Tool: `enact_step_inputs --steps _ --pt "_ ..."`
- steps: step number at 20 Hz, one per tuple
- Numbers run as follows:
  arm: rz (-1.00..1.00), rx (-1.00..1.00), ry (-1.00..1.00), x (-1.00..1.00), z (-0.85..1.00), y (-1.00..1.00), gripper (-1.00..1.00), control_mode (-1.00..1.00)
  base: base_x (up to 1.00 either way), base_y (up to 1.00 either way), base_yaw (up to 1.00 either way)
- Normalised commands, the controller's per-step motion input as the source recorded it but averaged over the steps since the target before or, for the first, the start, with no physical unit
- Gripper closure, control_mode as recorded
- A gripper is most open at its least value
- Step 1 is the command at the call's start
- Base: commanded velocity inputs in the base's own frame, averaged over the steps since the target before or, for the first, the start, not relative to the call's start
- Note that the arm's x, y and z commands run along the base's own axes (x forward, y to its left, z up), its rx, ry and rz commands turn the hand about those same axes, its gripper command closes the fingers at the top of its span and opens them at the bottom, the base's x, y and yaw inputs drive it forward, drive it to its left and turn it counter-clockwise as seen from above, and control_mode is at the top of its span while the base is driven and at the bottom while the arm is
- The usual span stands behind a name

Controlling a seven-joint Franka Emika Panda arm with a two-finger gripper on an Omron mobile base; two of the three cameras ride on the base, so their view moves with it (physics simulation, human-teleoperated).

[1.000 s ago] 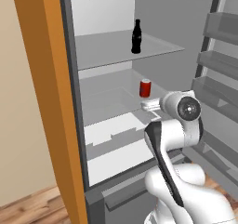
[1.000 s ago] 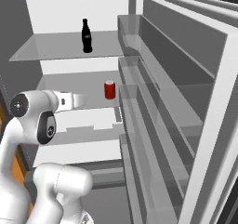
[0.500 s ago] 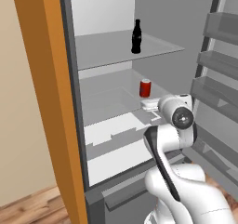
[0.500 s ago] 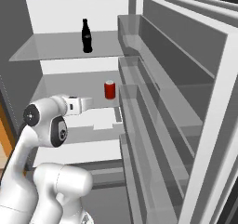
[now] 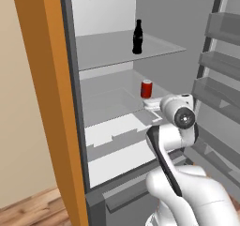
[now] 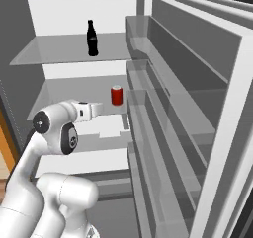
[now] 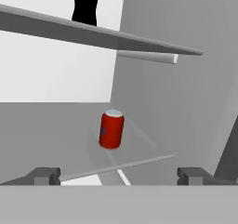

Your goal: Open the fridge, grab two sodas, and place both sodas inside the bowl with ice on the dining counter.

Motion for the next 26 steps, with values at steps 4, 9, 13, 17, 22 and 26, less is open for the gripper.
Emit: enact_step_inputs --steps 4,9,13,17,22,26 --pt "0.00 0.00 0.00 0.22 0.00 0.00 -1.00 -1.00 0.00 0.00 0.00" --pt "0.00 0.00 0.00 0.24 0.00 -0.04 -1.00 -1.00 0.00 0.00 0.00" --pt "0.00 0.01 0.00 0.35 0.00 -0.06 -1.00 -1.00 0.00 0.00 0.00" --pt "0.00 0.00 0.00 0.39 0.00 -0.01 -1.00 -1.00 0.00 0.00 0.00" --pt "0.00 0.01 0.00 0.29 -0.11 0.00 -1.00 -1.00 0.00 0.00 0.00" --pt "0.00 0.16 0.00 0.16 -0.20 -0.08 -1.00 -1.00 0.00 0.00 0.00"
